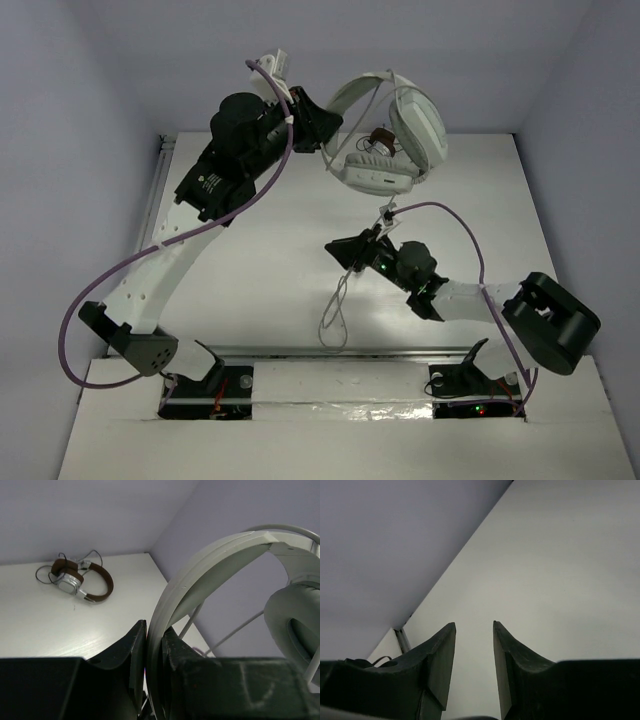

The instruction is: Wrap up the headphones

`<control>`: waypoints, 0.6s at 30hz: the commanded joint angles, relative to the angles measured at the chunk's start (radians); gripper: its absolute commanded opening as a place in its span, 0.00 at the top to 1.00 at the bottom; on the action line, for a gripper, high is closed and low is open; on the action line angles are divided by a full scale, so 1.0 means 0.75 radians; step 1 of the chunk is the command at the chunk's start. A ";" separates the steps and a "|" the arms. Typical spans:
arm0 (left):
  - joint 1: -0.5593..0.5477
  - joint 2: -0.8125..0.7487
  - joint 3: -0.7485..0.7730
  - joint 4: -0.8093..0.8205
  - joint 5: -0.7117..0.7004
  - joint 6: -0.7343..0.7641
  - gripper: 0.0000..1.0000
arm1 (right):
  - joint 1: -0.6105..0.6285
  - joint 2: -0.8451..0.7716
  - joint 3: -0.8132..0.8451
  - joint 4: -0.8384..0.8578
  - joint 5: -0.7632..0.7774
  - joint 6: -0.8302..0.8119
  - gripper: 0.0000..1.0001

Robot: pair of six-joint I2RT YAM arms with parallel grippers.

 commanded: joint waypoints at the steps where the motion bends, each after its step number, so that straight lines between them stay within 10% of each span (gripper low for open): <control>1: 0.004 -0.044 0.121 0.201 -0.131 -0.132 1.00 | 0.054 0.043 -0.032 0.230 0.002 0.086 0.58; 8: 0.004 -0.069 -0.054 0.348 -0.377 -0.240 1.00 | 0.256 0.158 0.041 0.106 0.165 0.166 0.60; 11: 0.004 -0.075 -0.126 0.396 -0.497 -0.263 1.00 | 0.320 0.172 0.095 0.009 0.243 0.166 0.77; 12: 0.004 -0.099 -0.185 0.447 -0.585 -0.277 1.00 | 0.357 0.182 0.109 -0.005 0.263 0.168 1.00; 18: -0.008 -0.153 -0.412 0.600 -0.847 -0.298 1.00 | 0.498 0.142 0.234 -0.287 0.339 0.101 1.00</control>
